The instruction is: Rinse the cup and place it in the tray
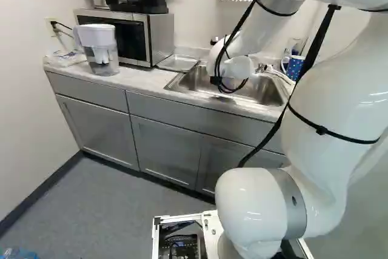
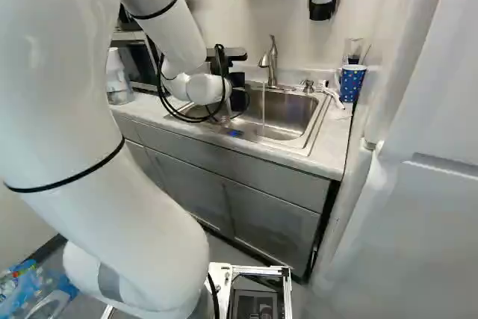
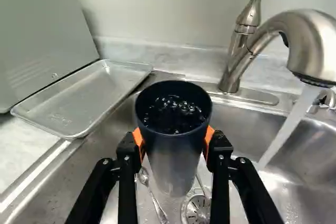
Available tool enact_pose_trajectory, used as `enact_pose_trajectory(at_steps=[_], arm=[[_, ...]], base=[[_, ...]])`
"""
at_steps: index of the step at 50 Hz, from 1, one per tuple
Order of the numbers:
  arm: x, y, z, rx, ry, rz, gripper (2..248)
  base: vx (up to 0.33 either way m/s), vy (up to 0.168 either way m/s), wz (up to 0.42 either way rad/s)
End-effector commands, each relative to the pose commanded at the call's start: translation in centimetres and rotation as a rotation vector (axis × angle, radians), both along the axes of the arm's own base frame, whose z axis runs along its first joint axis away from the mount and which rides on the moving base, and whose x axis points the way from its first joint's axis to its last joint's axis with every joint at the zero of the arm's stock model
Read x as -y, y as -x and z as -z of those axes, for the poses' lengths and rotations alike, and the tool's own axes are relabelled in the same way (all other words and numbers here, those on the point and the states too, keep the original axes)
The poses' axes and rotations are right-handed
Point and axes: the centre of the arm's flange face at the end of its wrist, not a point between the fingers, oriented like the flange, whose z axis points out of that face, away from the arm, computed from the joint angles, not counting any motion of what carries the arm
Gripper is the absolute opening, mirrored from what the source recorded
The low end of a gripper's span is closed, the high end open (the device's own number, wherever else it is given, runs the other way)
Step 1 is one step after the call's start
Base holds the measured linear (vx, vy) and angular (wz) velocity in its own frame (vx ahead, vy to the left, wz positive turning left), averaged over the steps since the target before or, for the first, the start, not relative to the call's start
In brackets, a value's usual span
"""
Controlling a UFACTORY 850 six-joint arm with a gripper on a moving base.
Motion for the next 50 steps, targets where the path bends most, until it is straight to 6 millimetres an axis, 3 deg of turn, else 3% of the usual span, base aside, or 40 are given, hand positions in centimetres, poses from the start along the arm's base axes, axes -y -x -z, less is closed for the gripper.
enact_pose_trajectory(at_steps=[13, 50], arm=[[-1.7, -0.7, -1.4, 0.029, 0.002, -0.037, 125], [-3.5, -0.8, -5.0, 0.067, 0.003, -0.073, 125]], base=[[0.0, 0.0, 0.0], [0.0, 0.0, 0.0]])
